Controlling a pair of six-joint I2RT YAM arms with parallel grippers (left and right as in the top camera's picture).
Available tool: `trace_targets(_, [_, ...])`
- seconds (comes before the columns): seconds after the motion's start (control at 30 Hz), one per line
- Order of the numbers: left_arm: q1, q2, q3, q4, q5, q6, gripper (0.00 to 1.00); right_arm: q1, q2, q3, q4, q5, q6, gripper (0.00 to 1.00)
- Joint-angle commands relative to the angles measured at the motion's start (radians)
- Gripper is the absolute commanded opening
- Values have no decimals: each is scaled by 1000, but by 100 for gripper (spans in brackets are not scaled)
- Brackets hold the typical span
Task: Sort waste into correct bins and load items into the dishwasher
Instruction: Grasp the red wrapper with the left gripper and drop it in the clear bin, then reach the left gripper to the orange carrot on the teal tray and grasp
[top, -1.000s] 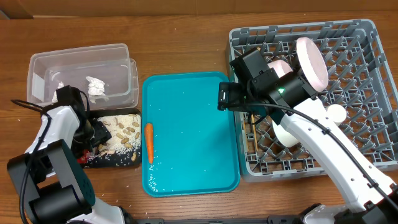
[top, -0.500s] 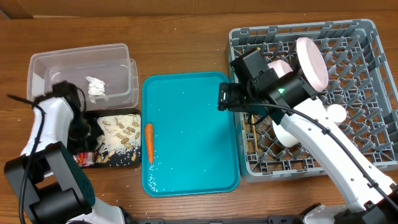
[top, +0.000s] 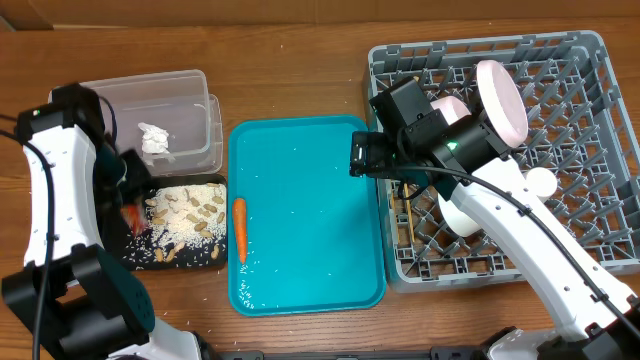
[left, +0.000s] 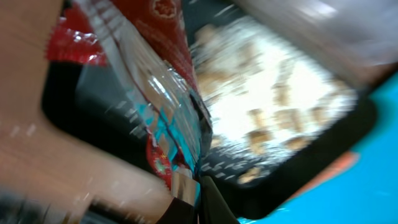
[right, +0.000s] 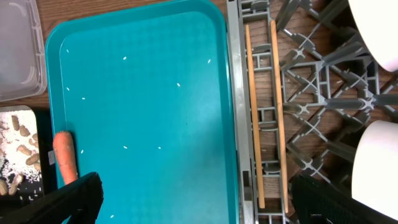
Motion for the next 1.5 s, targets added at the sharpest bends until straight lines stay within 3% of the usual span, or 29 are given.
trace_targets(0.0, [-20, -91, 95, 56, 197, 74, 4, 3, -6, 6, 7, -2, -12, 100])
trace_targets(0.1, [-35, -125, 112, 195, 247, 105, 4, 3, -6, 6, 13, -2, -12, 100])
trace_targets(0.23, [-65, -108, 99, 349, 63, 102, 4, 3, -6, 6, 13, -2, -12, 100])
trace_targets(0.37, [-87, -48, 90, 432, 47, 103, 4, 3, -6, 6, 1, -2, -12, 100])
trace_targets(0.43, [-97, -33, 90, 414, 83, 103, 17, 3, -6, 6, -9, -2, -13, 100])
trace_targets(0.5, [-110, -36, 92, 381, 111, 104, 46, 3, -6, 6, -18, -2, -13, 100])
trace_targets(0.53, [-116, -44, 97, 358, 132, 105, 56, 3, -6, 6, -21, -2, -13, 100])
trace_targets(0.6, [-138, -71, 118, 293, 180, 159, 70, 3, -6, 6, -20, -2, -13, 100])
trace_targets(0.67, [-167, -103, 141, 225, 208, 192, 77, 3, -6, 6, -14, -1, -12, 100])
trace_targets(0.8, [-285, -166, 148, 126, 220, 211, 76, 3, -6, 6, 2, -2, -12, 100])
trace_targets(0.97, [-468, -158, 75, 65, 186, 109, 65, 3, -6, 6, 8, -2, -12, 100])
trace_targets(1.23, [-567, -107, -242, 209, 96, -122, 63, 3, -6, 6, -25, -2, -12, 100])
trace_targets(1.47, [-566, -55, -434, 360, 86, -154, 56, 3, -6, 6, -25, -2, -12, 100])
